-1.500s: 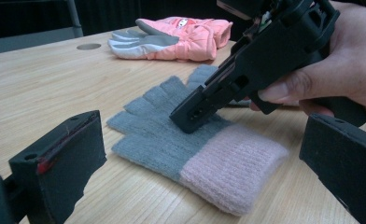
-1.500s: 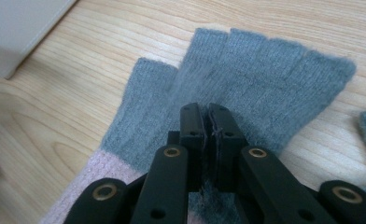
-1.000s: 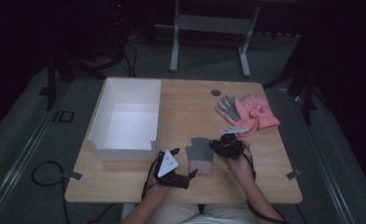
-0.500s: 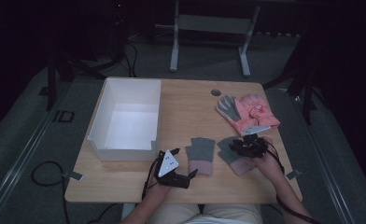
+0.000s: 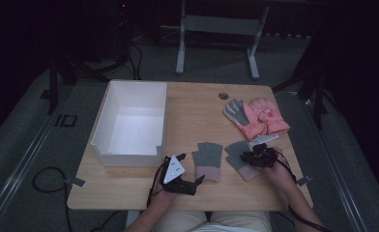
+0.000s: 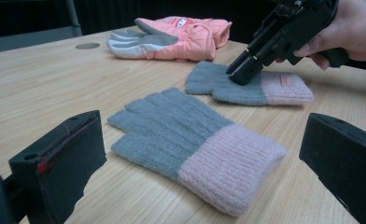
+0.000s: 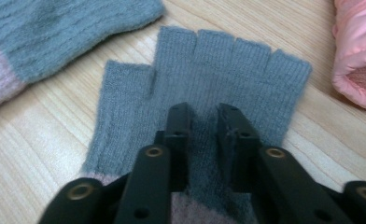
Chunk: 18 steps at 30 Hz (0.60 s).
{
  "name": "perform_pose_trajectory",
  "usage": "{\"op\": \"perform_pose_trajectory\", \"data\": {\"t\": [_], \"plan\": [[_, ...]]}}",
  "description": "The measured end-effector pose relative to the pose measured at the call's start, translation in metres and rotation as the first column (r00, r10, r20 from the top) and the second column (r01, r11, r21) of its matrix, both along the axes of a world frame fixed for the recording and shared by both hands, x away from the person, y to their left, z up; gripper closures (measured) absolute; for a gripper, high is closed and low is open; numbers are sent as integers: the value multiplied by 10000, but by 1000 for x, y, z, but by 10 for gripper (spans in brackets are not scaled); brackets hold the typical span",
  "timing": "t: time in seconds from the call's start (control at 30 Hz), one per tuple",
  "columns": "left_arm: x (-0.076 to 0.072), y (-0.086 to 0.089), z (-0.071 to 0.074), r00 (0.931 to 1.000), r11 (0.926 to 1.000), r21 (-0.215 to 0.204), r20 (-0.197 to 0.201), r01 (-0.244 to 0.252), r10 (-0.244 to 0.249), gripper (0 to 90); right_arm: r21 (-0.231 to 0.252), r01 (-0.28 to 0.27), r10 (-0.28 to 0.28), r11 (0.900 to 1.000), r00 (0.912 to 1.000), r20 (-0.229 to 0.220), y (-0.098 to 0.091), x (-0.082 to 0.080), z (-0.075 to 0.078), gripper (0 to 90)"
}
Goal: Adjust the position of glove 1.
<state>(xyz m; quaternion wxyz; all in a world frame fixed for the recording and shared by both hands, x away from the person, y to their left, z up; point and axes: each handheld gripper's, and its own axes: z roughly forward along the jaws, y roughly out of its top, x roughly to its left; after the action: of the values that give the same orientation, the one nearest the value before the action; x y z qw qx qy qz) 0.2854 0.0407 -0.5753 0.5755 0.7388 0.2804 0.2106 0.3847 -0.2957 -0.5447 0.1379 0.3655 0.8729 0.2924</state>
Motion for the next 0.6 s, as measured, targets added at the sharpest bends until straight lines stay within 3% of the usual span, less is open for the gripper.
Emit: {"op": "perform_pose_trajectory", "data": {"t": [0.23,0.37,0.4,0.53,0.6], "plan": [[0,0,0,10000,10000,23,3,-1,1,0,-278,575,-573,9980,9983,61,8,-4,4,849],[0,0,0,10000,10000,10,62,9,-9,0,-131,968,-966,9952,9952,169,8,-8,10,851],[0,0,0,10000,10000,16,29,0,0,0,282,1353,-1363,9904,9899,383,8,-17,24,851],[0,0,0,10000,10000,12,59,11,-11,0,487,1659,-1692,9849,9827,748,9,-29,45,851],[0,0,0,10000,10000,19,14,-9,9,0,751,1990,-2054,9771,9745,900,9,-35,57,851]]}}
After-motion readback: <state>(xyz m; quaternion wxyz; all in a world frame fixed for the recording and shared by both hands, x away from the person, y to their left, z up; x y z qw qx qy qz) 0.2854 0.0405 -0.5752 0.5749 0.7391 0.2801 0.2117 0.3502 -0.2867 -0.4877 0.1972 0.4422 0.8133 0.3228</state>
